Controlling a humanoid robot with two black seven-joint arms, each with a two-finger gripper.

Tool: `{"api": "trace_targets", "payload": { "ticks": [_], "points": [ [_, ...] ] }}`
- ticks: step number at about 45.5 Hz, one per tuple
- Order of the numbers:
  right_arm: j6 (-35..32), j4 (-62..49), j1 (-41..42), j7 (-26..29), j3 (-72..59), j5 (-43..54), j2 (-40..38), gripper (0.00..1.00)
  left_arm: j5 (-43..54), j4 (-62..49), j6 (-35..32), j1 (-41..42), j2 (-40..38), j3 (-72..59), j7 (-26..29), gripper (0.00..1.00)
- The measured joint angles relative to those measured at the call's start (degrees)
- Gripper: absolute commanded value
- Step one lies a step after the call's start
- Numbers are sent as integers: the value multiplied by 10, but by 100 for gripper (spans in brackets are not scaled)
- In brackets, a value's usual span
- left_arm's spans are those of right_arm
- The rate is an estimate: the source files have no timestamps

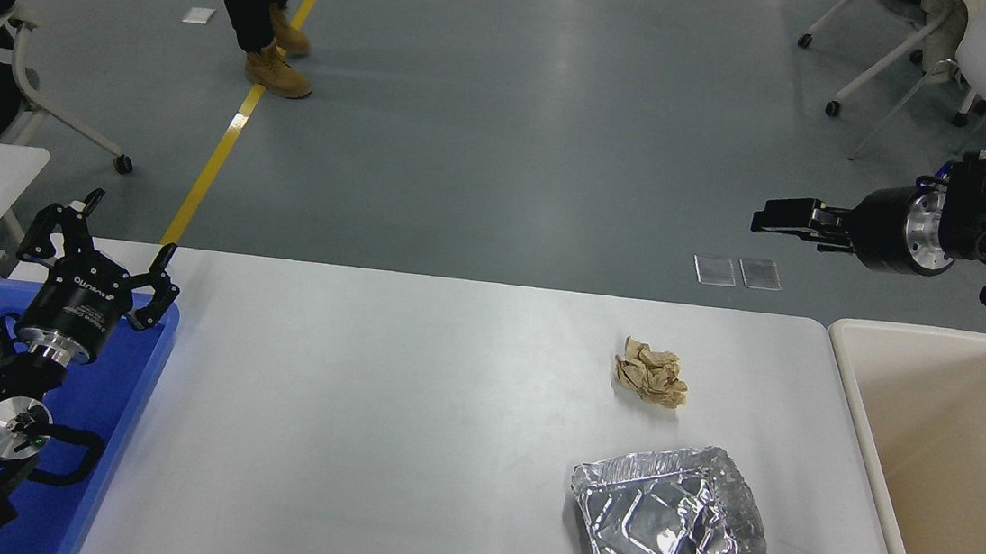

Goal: Clean the table surface

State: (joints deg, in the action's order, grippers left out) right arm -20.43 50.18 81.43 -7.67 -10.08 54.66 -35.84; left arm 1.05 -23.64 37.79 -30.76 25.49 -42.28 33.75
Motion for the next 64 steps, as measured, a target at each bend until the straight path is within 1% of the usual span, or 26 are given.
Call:
{"api": "trace_targets", "payload": {
  "ticks": [6,17,23,28,35,41,51,64],
  "points": [
    [23,-4,-17,0,49,-9,22,96,0,0,0,0,0,0,0,100],
    [126,-39,-90,1,148,-32,68,96,0,0,0,0,0,0,0,100],
    [176,-67,-134,1,201,-87,88,96,0,0,0,0,0,0,0,100],
    [202,-97,-162,0,231,-162,103,96,0,0,0,0,0,0,0,100],
    [220,-135,-192,-8,258,-256,123,96,0,0,0,0,0,0,0,100],
    [227,-155,-222,-18,304,-312,136,96,0,0,0,0,0,0,0,100],
    [231,-169,-284,-32,423,-354,157,96,0,0,0,0,0,0,0,100],
    [230,-174,-352,-68,539,-370,179,96,0,0,0,0,0,0,0,100]
  ]
}}
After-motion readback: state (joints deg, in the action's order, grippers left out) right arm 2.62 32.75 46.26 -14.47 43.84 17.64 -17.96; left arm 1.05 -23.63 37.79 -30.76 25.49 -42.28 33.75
